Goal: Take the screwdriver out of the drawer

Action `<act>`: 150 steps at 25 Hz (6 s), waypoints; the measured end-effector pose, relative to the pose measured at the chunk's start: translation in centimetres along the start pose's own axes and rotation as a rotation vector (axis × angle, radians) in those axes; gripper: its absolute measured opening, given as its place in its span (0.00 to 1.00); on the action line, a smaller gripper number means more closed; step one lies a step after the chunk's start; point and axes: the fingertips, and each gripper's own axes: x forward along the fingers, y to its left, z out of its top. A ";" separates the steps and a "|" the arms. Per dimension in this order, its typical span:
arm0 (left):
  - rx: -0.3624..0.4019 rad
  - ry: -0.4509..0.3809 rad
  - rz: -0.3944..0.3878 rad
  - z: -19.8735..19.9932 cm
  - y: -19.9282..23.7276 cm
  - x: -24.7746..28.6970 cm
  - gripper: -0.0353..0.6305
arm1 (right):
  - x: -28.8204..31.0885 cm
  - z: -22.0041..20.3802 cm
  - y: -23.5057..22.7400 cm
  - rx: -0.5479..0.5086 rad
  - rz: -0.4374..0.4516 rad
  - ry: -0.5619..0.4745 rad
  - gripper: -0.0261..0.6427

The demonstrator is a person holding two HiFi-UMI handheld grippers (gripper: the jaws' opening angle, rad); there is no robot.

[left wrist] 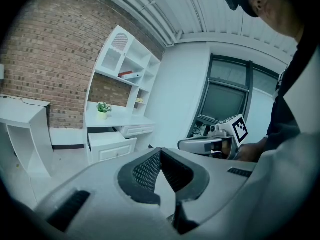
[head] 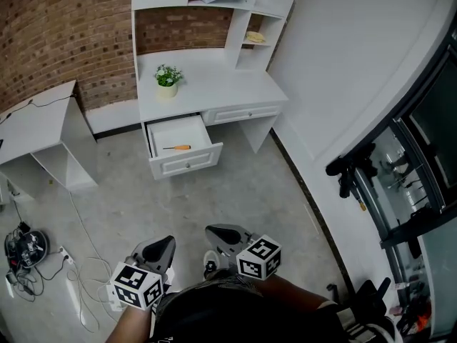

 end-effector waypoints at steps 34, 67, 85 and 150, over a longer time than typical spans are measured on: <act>0.022 0.027 0.066 7.7 2.2 19.0 0.08 | 2.7 7.2 -18.5 0.019 0.097 0.011 0.05; -0.004 0.010 0.062 10.1 9.5 22.9 0.08 | 8.3 9.4 -22.5 0.002 0.068 0.043 0.05; -0.019 0.010 0.028 15.0 20.2 26.1 0.08 | 18.1 15.0 -25.5 -0.032 0.037 0.074 0.05; -0.241 0.198 0.271 10.0 45.1 30.0 0.08 | 43.9 1.8 -44.2 -0.384 0.037 0.725 0.05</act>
